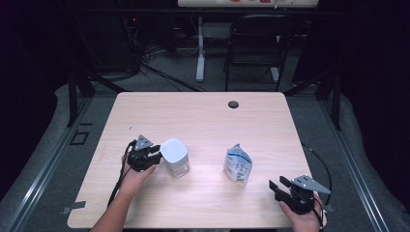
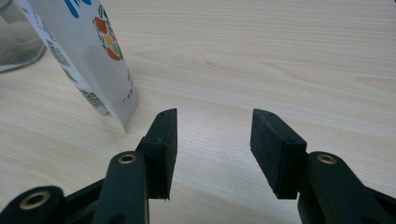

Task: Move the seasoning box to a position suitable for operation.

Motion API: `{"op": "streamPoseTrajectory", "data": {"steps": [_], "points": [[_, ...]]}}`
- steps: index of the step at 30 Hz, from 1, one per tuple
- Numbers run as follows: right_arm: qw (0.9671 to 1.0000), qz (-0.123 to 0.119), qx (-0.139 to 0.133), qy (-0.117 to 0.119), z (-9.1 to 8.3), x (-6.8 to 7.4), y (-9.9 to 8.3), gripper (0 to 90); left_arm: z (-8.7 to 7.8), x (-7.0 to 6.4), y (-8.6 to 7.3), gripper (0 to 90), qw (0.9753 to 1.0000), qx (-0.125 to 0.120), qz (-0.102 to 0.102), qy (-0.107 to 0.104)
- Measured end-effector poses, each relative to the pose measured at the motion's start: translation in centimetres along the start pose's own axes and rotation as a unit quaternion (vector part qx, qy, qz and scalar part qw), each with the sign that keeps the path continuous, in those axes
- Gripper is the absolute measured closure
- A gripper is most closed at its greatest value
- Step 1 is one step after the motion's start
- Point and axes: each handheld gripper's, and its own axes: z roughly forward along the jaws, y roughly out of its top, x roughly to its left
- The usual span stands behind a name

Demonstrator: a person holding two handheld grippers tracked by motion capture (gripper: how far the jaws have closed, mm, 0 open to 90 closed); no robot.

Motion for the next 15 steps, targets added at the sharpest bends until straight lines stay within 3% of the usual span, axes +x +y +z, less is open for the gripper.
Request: {"op": "streamPoseTrajectory", "data": {"steps": [8,15], "points": [[1.0,-0.002,0.0,0.0,-0.02,-0.07,0.0,51.3,0.59,0.06,0.35,75.2,1.0,-0.002,0.0,-0.002],[1.0,0.002,-0.003,-0.001,-0.13,-0.19,-0.04,51.2,0.39,-0.12,0.28,79.2,0.9998,0.005,0.016,0.004]]}}
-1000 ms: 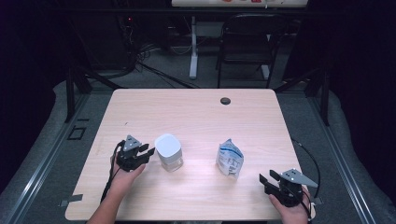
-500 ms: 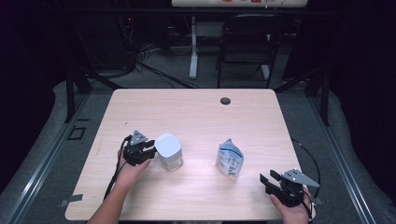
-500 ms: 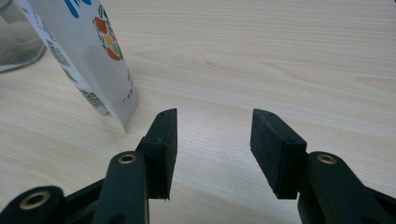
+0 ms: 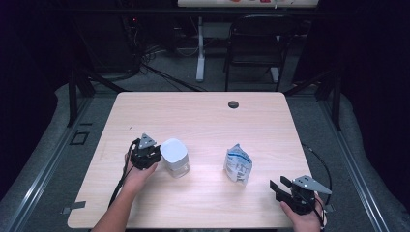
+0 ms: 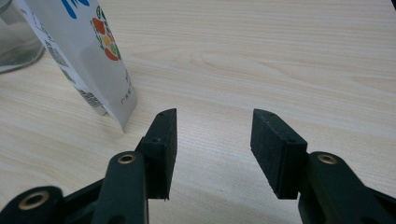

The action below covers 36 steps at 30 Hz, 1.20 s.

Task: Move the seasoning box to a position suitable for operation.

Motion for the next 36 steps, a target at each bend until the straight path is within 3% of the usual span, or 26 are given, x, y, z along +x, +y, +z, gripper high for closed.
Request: {"op": "streamPoseTrajectory", "data": {"steps": [7,9,11,14,17,20,23,26,31,34,36], "points": [[1.0,0.004,0.003,0.001,0.1,0.0,-0.1,51.3,-0.6,0.1,-0.4,81.5,1.0,-0.007,-0.003,-0.002],[1.0,0.004,0.004,0.0,0.1,0.0,0.0,51.1,-0.7,0.1,-0.5,90.0,0.9999,-0.012,-0.006,-0.004],[1.0,0.003,0.005,0.0,0.1,0.0,-0.1,51.1,-0.7,0.0,-0.4,89.4,0.9998,-0.019,0.009,0.0],[1.0,0.003,0.005,-0.001,0.1,0.0,-0.1,51.0,-0.4,-0.4,-0.1,73.1,0.9994,-0.007,0.028,0.016],[1.0,0.005,0.004,0.0,0.1,0.0,-0.1,51.0,0.0,-0.4,0.0,67.8,0.9994,-0.012,0.025,0.019],[1.0,0.007,0.004,0.001,0.1,-0.1,-0.1,51.0,0.4,0.1,0.1,64.7,0.9997,-0.018,0.019,-0.002],[1.0,0.009,0.002,0.0,0.0,-0.2,-0.1,50.9,0.8,0.6,0.4,70.2,0.9989,-0.018,0.025,-0.034],[0.9999,0.011,0.002,0.0,0.0,-0.3,-0.1,50.9,1.1,0.7,0.6,75.0,0.9987,-0.02,0.026,-0.038],[0.9999,0.013,0.003,0.001,0.1,-0.6,-0.2,50.9,0.9,0.4,0.5,79.3,0.9992,-0.015,0.011,-0.034],[0.9999,0.017,0.001,0.0,0.1,-0.7,-0.2,50.8,0.5,-0.1,0.4,78.7,0.9989,-0.018,0.014,-0.041],[0.9998,0.02,-0.002,0.002,0.0,-0.7,-0.1,50.7,0.2,-0.6,0.3,80.0,0.999,-0.016,0.022,-0.035]]}}
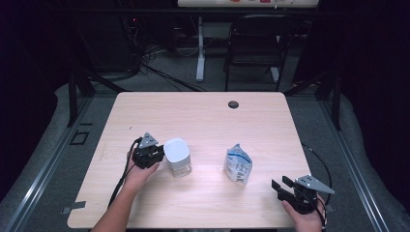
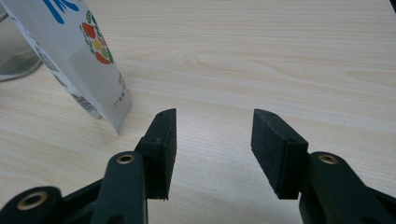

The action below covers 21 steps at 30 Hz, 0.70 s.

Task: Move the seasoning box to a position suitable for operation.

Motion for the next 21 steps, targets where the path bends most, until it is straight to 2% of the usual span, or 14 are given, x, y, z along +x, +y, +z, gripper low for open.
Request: {"op": "streamPoseTrajectory", "data": {"steps": [7,13,21], "points": [[1.0,-0.002,0.002,-0.002,0.0,0.2,0.0,50.5,-1.0,-1.4,-0.4,76.0,0.9998,-0.002,0.009,-0.015],[1.0,-0.001,0.003,0.0,0.0,0.3,0.0,50.3,-1.7,-2.3,-0.9,78.7,0.9994,-0.002,0.018,-0.03],[1.0,0.005,-0.002,-0.002,-0.1,0.1,0.0,50.1,-2.5,-3.7,-1.4,79.2,0.9991,-0.01,0.02,-0.037]]}}
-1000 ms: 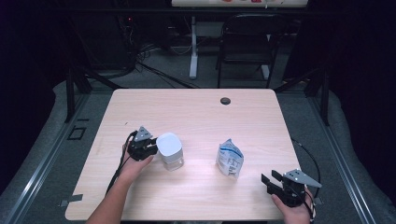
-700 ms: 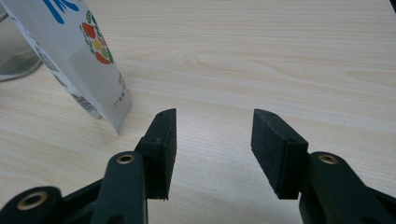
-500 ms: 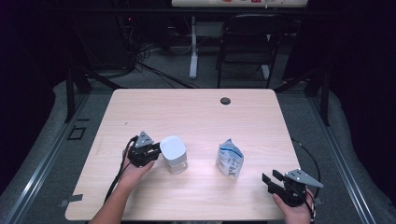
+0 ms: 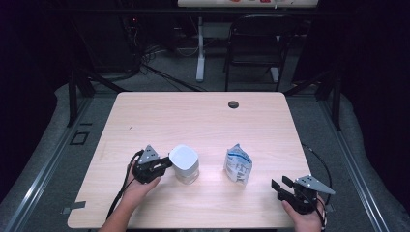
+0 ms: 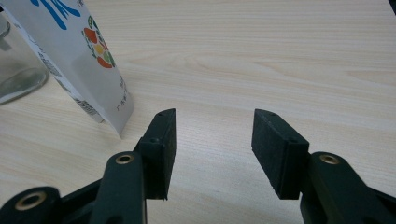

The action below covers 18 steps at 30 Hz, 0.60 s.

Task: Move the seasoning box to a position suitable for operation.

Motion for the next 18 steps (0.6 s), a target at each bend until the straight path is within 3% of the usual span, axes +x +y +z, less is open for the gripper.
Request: {"op": "streamPoseTrajectory", "data": {"steps": [7,11,15,18], "points": [[1.0,0.007,0.0,0.001,0.0,-0.1,0.0,50.1,-0.9,0.2,0.3,70.5,0.9994,0.001,-0.007,0.034],[0.9999,0.013,-0.003,0.004,0.1,-0.1,-0.1,50.2,-0.7,0.9,0.4,63.1,0.9989,0.005,-0.01,0.047],[0.9999,0.011,-0.001,0.006,0.1,-0.1,-0.1,50.2,0.5,1.8,0.7,61.2,0.9993,0.008,-0.014,0.034],[0.9999,0.011,-0.001,0.005,0.1,-0.2,-0.1,50.2,1.3,1.7,1.0,63.9,0.9997,0.011,0.002,0.023]]}}
